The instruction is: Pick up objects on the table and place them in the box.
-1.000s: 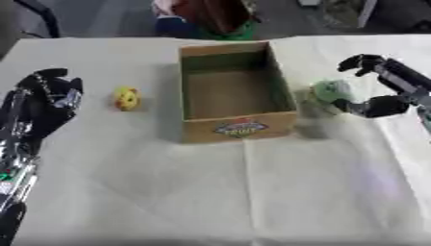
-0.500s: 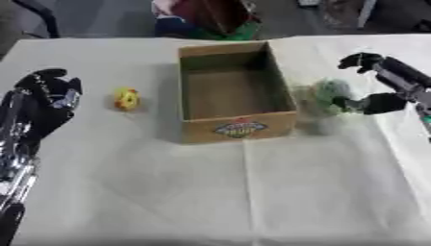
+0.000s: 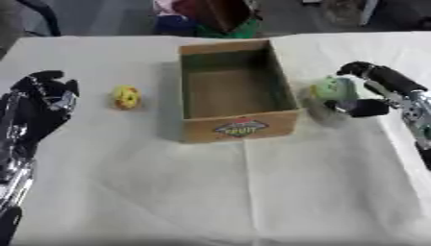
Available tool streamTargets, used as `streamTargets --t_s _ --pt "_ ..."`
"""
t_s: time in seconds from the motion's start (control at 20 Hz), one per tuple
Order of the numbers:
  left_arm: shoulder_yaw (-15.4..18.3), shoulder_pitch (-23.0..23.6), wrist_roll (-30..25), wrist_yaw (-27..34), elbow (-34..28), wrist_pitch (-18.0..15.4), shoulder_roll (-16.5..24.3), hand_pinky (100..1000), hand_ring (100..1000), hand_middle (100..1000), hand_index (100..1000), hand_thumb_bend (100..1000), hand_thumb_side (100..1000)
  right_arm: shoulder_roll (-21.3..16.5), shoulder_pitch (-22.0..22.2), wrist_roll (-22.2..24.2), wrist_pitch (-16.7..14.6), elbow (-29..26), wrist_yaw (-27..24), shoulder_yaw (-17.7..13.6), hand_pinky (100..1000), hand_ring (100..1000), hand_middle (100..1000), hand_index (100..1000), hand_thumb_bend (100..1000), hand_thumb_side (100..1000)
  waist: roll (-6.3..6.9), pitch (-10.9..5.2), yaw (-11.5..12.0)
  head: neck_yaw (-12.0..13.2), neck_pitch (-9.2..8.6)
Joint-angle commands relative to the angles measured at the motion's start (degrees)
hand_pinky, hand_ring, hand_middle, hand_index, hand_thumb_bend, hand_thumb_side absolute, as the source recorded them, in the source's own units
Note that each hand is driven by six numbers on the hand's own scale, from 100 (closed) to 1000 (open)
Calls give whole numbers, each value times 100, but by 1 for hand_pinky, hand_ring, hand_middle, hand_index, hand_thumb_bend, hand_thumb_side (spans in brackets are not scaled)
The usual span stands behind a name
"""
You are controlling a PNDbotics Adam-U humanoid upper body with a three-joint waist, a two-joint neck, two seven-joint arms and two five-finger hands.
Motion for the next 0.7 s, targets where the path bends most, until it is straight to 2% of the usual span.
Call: streamTargets --t_s 0.05,0.1,0.15,0.4,0.45,0.6,0.7 --pt "19 -86 -22 -7 -84 -5 75 684 621 534 727 259 209 -51 -94 -145 64 91 325 -65 674 763 769 830 351 703 -11 -67 8 -16 -61" --pt "19 -85 -22 -7 -82 -6 75 684 621 534 727 258 209 -45 -85 -185 101 111 359 -81 586 681 702 787 240 638 -14 -67 11 -14 -63" --pt "20 -82 -21 -8 -80 -6 75 684 621 534 727 258 209 -40 -77 -245 145 118 361 -99 558 652 677 772 171 594 -16 -67 12 -9 -65" --pt "21 -80 -19 -9 -76 -7 75 684 621 534 727 258 209 -36 -65 -378 210 144 350 -88 558 652 677 772 171 594 -19 -67 16 -6 -67" --pt "16 -74 -22 -9 -73 -5 78 684 621 534 727 257 209 -45 -92 -400 194 120 356 -78 395 444 478 596 100 358 -28 -86 23 -14 -51" --pt "24 -67 -17 -4 -77 -8 79 684 621 534 726 257 209 74 -387 -632 -33 -249 159 -208 397 446 475 592 100 340 -20 -92 -5 11 -48" --pt "23 -65 -17 -4 -80 -7 84 684 621 534 726 257 210 103 -492 -831 -231 -572 -37 -92 401 449 475 594 100 330 -16 -97 -8 4 -47"
